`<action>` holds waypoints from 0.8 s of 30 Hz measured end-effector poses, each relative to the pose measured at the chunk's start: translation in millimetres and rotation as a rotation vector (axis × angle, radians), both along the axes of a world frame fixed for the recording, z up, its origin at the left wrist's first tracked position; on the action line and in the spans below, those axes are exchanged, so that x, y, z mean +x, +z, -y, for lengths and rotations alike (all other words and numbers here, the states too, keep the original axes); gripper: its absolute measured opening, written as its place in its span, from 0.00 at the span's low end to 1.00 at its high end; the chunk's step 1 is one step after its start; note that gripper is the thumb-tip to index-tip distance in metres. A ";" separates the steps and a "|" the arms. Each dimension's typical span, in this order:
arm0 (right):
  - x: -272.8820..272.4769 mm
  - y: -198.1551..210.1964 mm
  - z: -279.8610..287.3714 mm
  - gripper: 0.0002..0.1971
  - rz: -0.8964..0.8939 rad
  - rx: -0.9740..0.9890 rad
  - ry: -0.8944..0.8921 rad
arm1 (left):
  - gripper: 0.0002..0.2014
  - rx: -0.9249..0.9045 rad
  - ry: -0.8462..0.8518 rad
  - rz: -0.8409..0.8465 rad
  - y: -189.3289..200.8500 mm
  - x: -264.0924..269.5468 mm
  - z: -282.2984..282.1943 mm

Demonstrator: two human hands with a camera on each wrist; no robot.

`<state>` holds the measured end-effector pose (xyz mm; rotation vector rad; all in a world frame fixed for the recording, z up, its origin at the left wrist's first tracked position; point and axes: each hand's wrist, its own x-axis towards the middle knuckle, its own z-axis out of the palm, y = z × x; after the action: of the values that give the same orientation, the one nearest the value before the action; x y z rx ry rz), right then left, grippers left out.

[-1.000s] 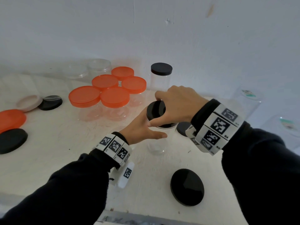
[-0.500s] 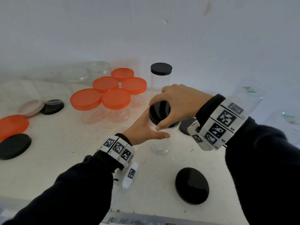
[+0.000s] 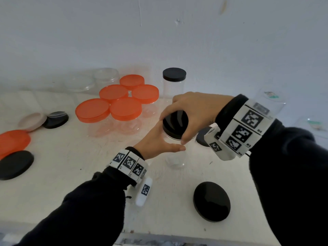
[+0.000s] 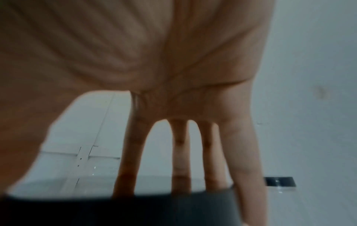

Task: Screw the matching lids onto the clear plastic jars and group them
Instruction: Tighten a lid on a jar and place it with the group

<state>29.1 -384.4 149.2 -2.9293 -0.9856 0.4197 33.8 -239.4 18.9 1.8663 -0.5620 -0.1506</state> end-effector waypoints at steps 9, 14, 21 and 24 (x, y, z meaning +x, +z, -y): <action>-8.0 -12.7 -2.7 0.37 0.235 -0.083 -0.140 | 0.44 -0.044 -0.042 -0.034 -1.6 1.0 0.3; -2.2 5.5 5.1 0.38 -0.117 -0.029 0.021 | 0.46 0.021 -0.040 -0.026 -0.2 1.1 -1.3; -5.4 -10.4 -3.5 0.32 0.233 0.035 -0.108 | 0.46 -0.034 -0.036 -0.031 -3.2 0.9 1.6; -6.7 -15.1 -7.4 0.36 0.319 -0.039 -0.149 | 0.43 -0.039 -0.052 -0.041 -2.5 1.2 1.3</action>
<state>22.4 -377.0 134.1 -3.1409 -0.7789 -0.0372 35.0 -240.7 16.5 1.8078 -0.5816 -0.2098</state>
